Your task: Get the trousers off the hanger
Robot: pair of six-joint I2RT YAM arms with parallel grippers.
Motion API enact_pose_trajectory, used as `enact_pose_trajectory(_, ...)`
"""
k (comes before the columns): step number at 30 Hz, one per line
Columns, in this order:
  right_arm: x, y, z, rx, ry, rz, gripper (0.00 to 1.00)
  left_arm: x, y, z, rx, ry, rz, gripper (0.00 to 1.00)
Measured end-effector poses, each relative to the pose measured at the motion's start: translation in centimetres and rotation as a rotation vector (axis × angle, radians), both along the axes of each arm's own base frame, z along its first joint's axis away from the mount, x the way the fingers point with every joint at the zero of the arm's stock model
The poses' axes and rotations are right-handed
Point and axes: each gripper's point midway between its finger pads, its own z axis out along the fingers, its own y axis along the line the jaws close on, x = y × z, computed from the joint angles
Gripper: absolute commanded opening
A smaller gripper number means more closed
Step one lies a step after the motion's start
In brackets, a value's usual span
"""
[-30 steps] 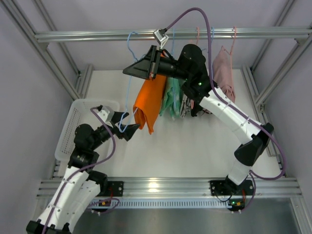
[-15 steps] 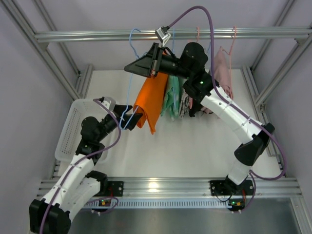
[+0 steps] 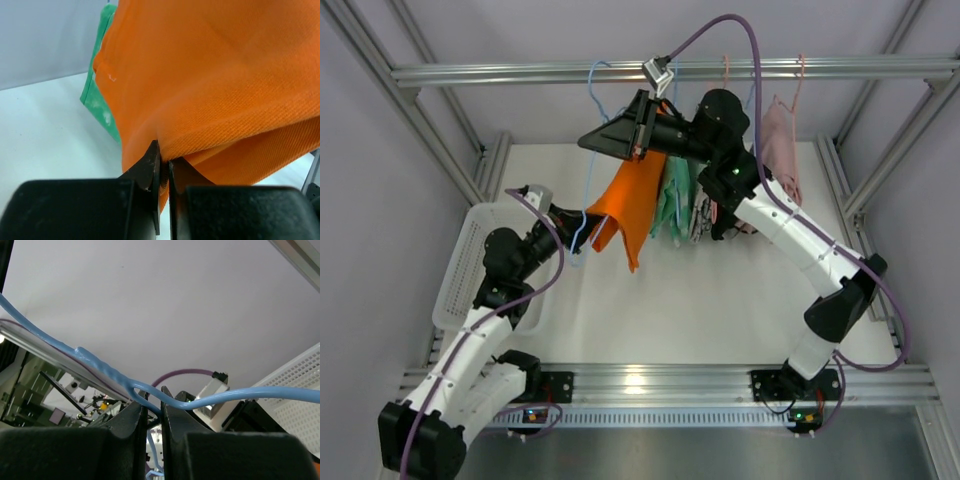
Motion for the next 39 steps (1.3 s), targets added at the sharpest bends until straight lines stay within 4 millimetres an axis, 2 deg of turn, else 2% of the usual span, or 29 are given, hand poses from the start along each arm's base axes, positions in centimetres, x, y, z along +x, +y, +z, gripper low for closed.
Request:
enact_pose_trajectory(5, -1.0, -0.8, -1.2, -0.017, 0.005, 0.006, 0.00, -0.2, 0.1, 2.5, -0.023, 0.018, 0.007, 0.00)
enact_pose_trajectory(9, -1.6, -1.5, -2.8, -0.039, 0.005, 0.014, 0.00, -1.1, 0.7, 6.1, -0.066, 0.008, 0.027, 0.00)
enact_pose_trajectory(10, -1.6, -1.8, -4.0, -0.057, 0.010, 0.013, 0.00, -1.3, 0.8, 7.2, -0.076, 0.000, 0.032, 0.00)
enact_pose_trajectory(13, -0.9, -2.3, -6.2, -0.091, 0.016, -0.003, 0.00, -2.1, 1.2, 10.5, -0.111, -0.036, 0.041, 0.00)
enact_pose_trajectory(16, 0.2, -2.8, -8.2, -0.122, 0.022, -0.029, 0.00, -2.6, 1.7, 12.5, -0.130, -0.044, 0.060, 0.00)
enact_pose_trajectory(20, 0.7, -3.1, -9.9, -0.149, 0.016, -0.044, 0.00, -2.6, 2.4, 14.5, -0.144, -0.042, 0.101, 0.00)
enact_pose_trajectory(28, 0.0, -4.0, -10.1, -0.142, -0.063, -0.061, 0.00, -1.9, 3.9, 18.9, -0.128, -0.076, 0.201, 0.00)
enact_pose_trajectory(34, -0.2, -4.3, -11.2, -0.157, -0.097, -0.072, 0.00, -1.4, 6.1, 23.5, -0.096, -0.195, 0.329, 0.00)
enact_pose_trajectory(39, -0.1, -4.4, -12.2, -0.176, -0.130, -0.079, 0.00, -1.6, 7.6, 26.2, -0.049, -0.294, 0.409, 0.00)
